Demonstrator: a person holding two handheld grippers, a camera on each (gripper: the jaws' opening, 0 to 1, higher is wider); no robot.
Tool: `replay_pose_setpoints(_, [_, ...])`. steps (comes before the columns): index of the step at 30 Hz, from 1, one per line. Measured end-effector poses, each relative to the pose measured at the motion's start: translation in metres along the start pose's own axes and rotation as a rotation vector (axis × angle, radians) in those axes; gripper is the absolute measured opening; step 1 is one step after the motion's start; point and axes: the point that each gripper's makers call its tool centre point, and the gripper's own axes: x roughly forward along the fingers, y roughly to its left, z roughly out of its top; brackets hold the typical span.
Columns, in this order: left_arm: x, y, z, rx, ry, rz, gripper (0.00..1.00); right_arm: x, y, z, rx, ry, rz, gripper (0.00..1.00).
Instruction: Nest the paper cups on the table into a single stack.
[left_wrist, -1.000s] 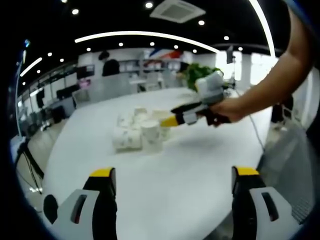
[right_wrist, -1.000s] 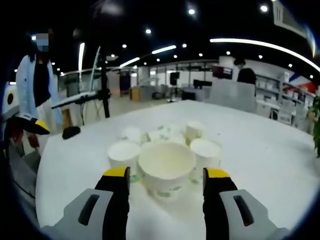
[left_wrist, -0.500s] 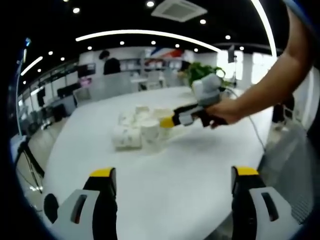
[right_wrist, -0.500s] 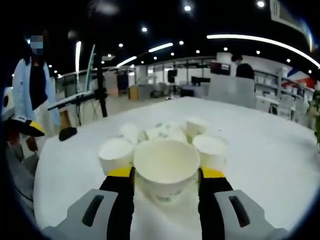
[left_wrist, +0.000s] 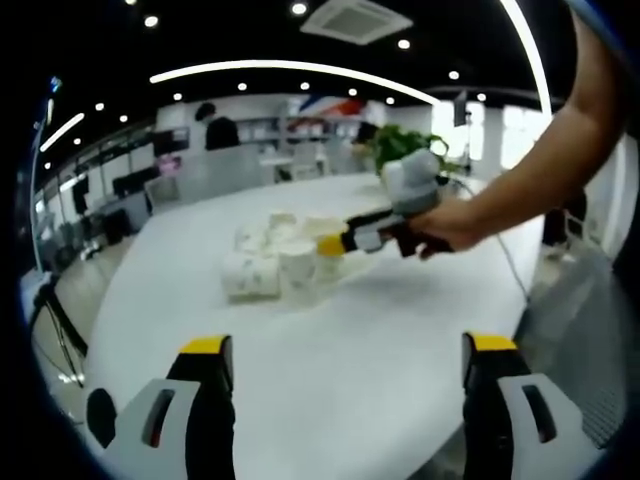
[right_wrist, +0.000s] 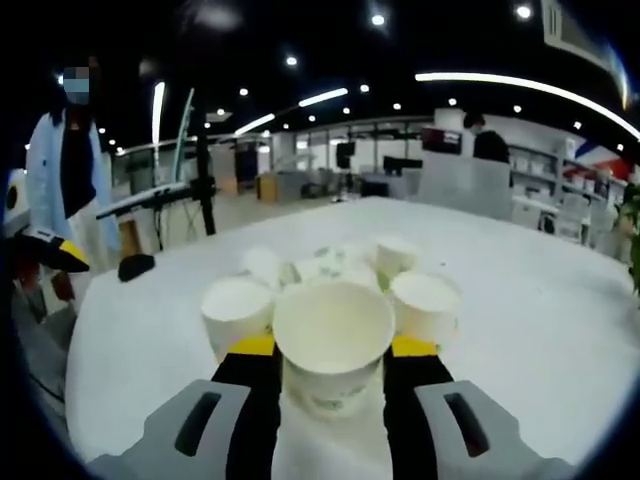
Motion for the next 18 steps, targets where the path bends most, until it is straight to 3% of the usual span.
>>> replay_pose_setpoints(18, [0.000,-0.002,0.004,-0.019,-0.023,-0.017,0.96,-0.009,-0.002,0.022,0.005,-0.027,0.002,0.35])
